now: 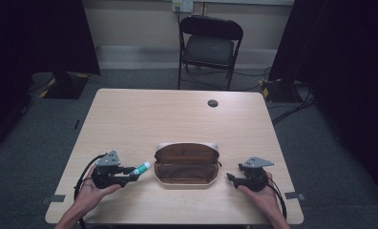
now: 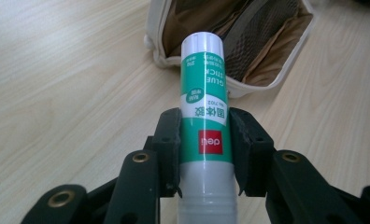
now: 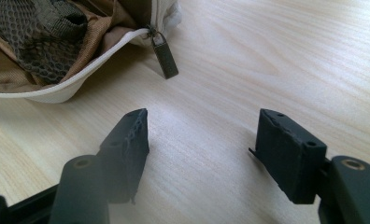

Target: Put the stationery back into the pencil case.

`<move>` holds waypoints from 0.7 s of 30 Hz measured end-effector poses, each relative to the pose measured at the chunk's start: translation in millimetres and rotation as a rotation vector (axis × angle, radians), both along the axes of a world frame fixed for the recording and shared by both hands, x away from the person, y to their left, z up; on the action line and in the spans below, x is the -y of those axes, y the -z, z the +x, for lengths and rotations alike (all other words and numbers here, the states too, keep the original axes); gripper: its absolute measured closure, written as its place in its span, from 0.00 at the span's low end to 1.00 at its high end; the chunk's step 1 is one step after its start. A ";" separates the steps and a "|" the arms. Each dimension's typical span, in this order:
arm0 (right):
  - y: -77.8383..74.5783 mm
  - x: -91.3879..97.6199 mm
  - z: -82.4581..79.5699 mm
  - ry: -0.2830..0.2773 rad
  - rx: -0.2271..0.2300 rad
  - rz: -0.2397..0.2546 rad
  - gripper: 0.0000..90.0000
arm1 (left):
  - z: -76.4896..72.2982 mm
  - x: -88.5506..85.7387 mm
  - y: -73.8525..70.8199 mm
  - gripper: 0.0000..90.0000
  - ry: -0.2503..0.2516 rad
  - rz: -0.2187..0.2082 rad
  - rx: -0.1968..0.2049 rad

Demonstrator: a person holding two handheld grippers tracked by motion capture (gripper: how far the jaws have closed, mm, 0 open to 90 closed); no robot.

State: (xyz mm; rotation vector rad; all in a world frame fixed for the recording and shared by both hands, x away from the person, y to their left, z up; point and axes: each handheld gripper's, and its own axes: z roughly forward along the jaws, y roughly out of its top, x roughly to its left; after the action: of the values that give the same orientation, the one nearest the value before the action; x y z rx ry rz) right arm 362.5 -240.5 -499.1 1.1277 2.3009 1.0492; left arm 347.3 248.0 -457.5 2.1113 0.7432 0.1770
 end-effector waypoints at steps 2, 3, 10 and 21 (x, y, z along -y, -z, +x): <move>0.0 0.1 0.0 0.000 0.001 0.000 0.38 | -0.7 0.3 -2.5 0.73 0.002 -0.001 0.012; 0.0 0.0 0.0 0.000 0.000 0.000 0.38 | -0.9 0.7 -3.4 0.73 0.005 -0.006 0.011; 0.0 0.5 0.8 -0.007 0.003 -0.001 0.38 | -3.3 4.5 -8.3 0.73 0.003 -0.023 0.026; 0.1 0.6 1.9 0.002 -0.004 0.000 0.34 | -1.8 15.8 -17.8 0.73 0.043 -0.025 0.038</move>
State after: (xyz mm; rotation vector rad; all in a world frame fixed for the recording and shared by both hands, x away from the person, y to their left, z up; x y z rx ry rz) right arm 364.4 -241.1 -499.3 1.1320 2.3026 1.0470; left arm 345.5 232.2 -439.8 2.0928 0.6742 0.1836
